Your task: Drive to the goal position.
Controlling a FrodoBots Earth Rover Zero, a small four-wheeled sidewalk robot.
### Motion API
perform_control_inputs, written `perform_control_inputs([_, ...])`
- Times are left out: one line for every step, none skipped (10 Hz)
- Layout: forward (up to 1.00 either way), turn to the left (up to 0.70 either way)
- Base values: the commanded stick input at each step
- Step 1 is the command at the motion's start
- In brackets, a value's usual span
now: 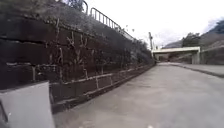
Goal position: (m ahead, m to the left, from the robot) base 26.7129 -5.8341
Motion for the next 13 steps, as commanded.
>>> perform_control_inputs([0.00, 0.00])
perform_control_inputs([0.00, 0.00])
perform_control_inputs([0.00, 0.00])
perform_control_inputs([0.00, -0.45])
perform_control_inputs([0.00, -0.45])
perform_control_inputs([0.00, -0.45])
perform_control_inputs([0.00, -0.35])
perform_control_inputs([0.00, -0.20])
perform_control_inputs([0.00, -0.04])
perform_control_inputs([0.00, 0.00])
perform_control_inputs([0.00, 0.00])
perform_control_inputs([0.00, 0.00])
perform_control_inputs([0.00, -0.45])
